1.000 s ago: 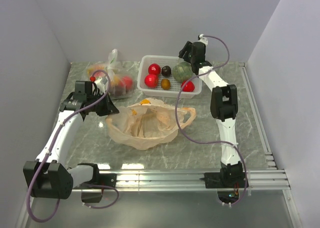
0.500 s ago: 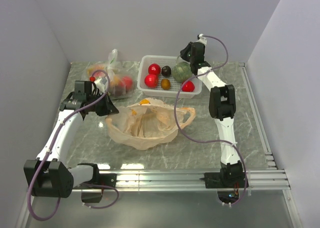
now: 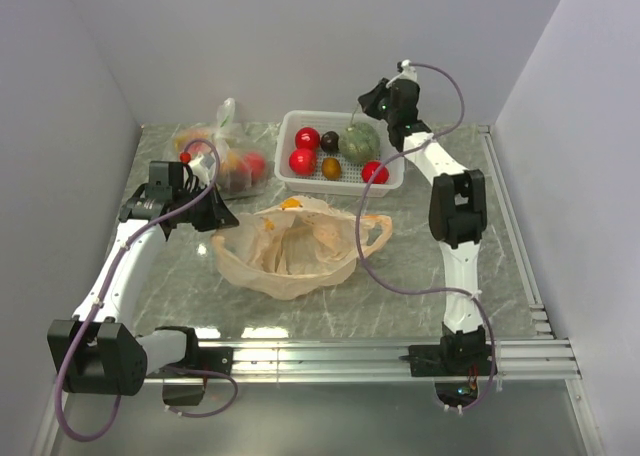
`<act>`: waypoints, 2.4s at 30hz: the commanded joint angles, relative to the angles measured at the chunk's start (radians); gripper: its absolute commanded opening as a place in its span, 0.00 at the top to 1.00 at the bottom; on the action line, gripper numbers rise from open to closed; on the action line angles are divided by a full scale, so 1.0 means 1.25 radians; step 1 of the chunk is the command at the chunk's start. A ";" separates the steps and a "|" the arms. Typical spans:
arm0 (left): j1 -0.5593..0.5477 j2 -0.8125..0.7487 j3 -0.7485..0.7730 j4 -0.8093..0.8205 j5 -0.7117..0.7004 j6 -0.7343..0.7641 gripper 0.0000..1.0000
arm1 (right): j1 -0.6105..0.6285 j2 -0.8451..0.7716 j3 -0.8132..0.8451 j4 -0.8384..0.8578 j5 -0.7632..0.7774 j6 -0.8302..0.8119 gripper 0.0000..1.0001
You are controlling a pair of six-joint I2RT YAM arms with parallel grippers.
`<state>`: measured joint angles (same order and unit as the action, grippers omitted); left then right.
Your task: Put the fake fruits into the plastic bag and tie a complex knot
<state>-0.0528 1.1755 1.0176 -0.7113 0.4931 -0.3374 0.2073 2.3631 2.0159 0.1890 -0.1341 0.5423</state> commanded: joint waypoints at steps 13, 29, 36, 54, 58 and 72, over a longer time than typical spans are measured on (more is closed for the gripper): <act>0.004 -0.029 -0.018 0.051 0.035 -0.023 1.00 | -0.027 -0.346 -0.146 0.119 -0.190 -0.039 1.00; 0.003 0.000 0.024 0.044 0.110 -0.044 1.00 | 0.029 -0.703 -0.312 0.066 -0.492 -0.164 1.00; 0.003 0.018 0.045 0.034 0.177 -0.043 1.00 | 0.157 -0.839 -0.414 -0.012 -0.552 -0.322 1.00; 0.004 0.022 0.051 0.019 0.265 -0.026 1.00 | 0.410 -0.835 -0.663 -0.019 -0.535 -0.718 1.00; 0.003 0.020 0.046 0.018 0.278 -0.021 1.00 | 0.410 -0.834 -0.728 -0.006 -0.520 -0.837 1.00; 0.004 0.041 0.055 0.020 0.309 -0.023 1.00 | 0.427 -0.846 -0.851 -0.095 -0.509 -1.089 0.99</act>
<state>-0.0517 1.2297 1.0412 -0.6865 0.8444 -0.3798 0.7311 1.3251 0.9401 0.0856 -0.7872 -0.7341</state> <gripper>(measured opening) 0.012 0.076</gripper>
